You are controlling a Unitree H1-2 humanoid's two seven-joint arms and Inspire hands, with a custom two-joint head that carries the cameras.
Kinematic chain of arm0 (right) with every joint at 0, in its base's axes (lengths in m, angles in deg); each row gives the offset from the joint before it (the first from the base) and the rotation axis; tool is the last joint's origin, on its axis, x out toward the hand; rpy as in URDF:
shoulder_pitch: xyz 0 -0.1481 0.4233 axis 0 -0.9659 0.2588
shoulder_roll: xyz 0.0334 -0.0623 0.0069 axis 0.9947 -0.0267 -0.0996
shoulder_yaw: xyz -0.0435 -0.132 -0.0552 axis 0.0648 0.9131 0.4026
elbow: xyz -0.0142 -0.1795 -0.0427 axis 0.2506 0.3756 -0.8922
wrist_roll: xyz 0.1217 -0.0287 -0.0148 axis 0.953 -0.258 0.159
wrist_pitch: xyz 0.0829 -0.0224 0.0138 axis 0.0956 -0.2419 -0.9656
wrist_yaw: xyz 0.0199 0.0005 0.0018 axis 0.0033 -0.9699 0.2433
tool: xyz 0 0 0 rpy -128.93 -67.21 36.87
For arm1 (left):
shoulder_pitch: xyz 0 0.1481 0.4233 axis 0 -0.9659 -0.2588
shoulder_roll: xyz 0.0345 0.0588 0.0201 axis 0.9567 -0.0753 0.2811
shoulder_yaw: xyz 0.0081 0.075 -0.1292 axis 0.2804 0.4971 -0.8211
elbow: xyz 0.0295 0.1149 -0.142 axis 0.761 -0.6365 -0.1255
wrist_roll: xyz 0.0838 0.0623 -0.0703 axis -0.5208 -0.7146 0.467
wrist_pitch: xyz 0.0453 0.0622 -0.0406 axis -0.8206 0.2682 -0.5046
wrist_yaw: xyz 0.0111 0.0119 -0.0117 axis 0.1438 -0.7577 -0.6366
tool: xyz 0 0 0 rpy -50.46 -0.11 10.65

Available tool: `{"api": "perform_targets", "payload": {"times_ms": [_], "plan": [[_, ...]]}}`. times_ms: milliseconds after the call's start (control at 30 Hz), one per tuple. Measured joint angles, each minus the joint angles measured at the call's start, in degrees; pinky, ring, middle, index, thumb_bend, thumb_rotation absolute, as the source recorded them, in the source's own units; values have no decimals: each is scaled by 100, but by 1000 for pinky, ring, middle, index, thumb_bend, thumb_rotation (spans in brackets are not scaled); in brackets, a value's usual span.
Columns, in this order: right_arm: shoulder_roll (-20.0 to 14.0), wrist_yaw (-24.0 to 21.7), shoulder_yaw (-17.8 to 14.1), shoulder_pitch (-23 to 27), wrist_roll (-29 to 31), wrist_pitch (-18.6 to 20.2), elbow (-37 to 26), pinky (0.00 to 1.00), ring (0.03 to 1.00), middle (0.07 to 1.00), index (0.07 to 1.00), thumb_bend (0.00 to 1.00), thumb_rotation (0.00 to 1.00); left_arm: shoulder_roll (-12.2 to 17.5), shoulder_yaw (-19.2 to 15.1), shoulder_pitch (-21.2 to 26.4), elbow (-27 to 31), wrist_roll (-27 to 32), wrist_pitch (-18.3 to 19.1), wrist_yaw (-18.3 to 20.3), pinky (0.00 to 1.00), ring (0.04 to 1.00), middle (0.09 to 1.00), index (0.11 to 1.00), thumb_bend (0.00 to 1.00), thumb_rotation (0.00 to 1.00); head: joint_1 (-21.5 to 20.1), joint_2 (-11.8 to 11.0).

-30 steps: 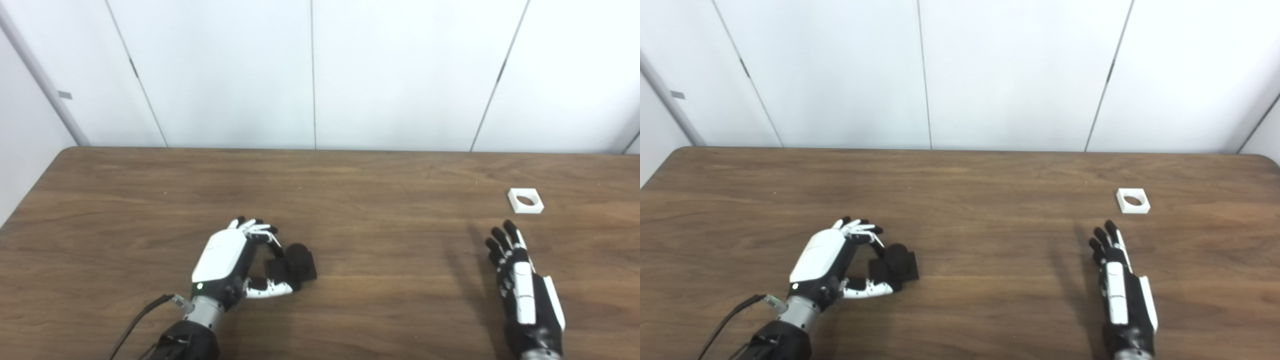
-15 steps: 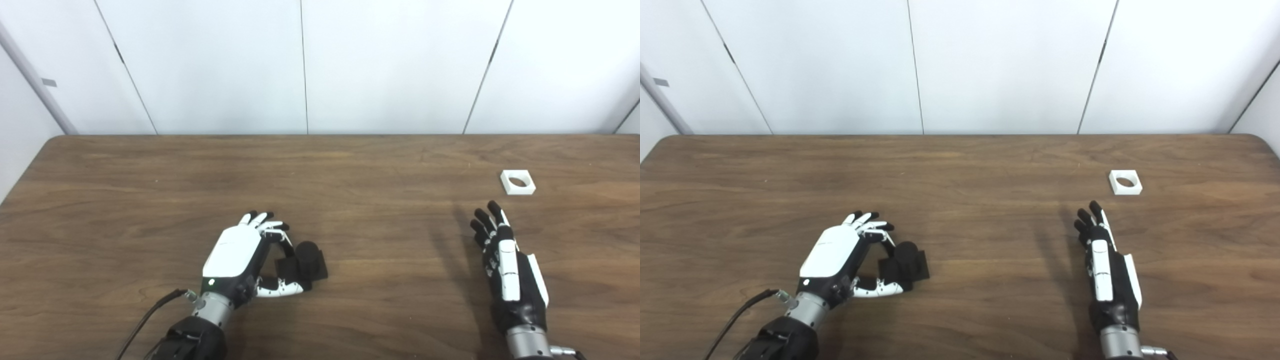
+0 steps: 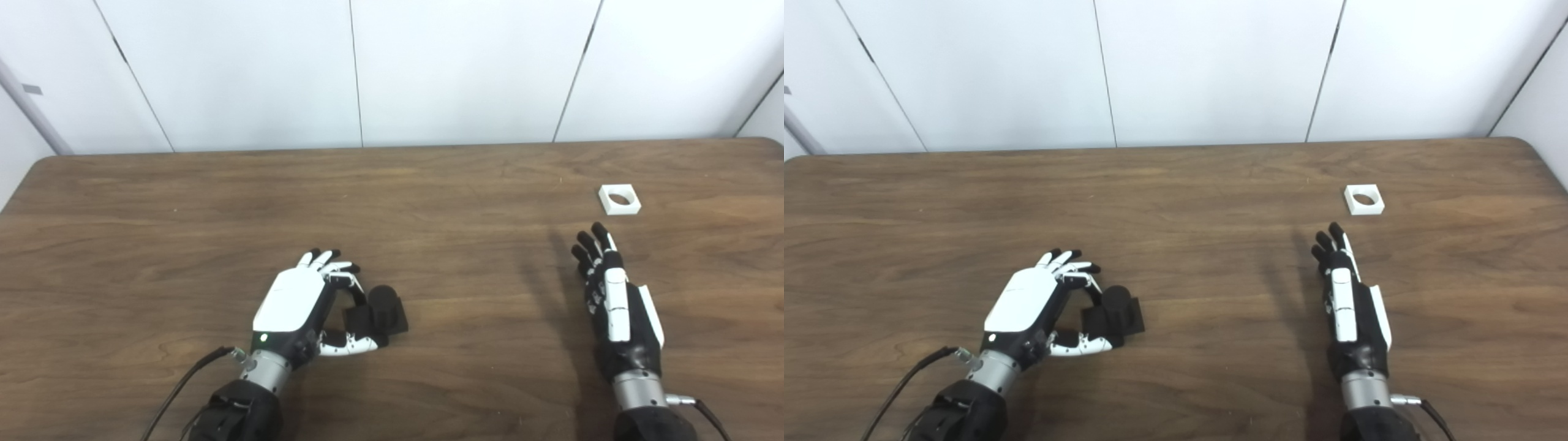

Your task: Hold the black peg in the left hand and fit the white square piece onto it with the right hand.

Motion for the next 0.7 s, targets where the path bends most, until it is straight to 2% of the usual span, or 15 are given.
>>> {"api": "perform_targets", "payload": {"times_ms": [133, 233, 367, 400, 467, 500, 533, 700], "plan": [[-12, 4, -57, 15, -34, 92, -33, 965, 928, 938, 958, 549, 989, -6, 13, 3, -13, 1, -6, 1, 1000, 937, 816, 487, 522, 56, 0, 0], [-36, -3, -127, 39, -18, 280, -144, 970, 938, 940, 950, 507, 948, -12, 15, 4, -15, 3, -6, 12, 1000, 938, 815, 487, 522, 56, -132, 44], [-206, 1, -224, 219, -148, 434, -255, 952, 924, 928, 932, 475, 906, -13, 11, 13, -14, 5, 1, 83, 1000, 941, 815, 486, 522, 54, -132, 44], [-283, 0, -236, 285, -209, 470, -257, 947, 926, 926, 927, 467, 888, -13, 10, 19, -14, 5, 1, 110, 1000, 939, 814, 486, 522, 54, -280, 35], [-414, -12, -268, 420, -286, 526, -259, 922, 927, 919, 903, 483, 733, -14, 7, 19, -14, 5, 1, 123, 1000, 937, 812, 486, 522, 54, -438, 18], [-490, -14, -298, 501, -318, 564, -259, 916, 927, 917, 898, 489, 702, -14, 5, 18, -14, 5, -1, 123, 1000, 936, 811, 486, 522, 54, -457, 18], [-543, 0, -322, 572, -420, 627, -264, 853, 890, 894, 856, 548, 596, -13, 3, 16, -14, 6, -2, 124, 1000, 938, 813, 487, 522, 55, -588, 9], [-832, 100, -314, 875, -1175, 1020, -266, 923, 920, 893, 790, 635, 439, 18, -1, 17, -13, 8, -45, 132, 1000, 919, 802, 487, 522, 54, -1010, -9]]}}
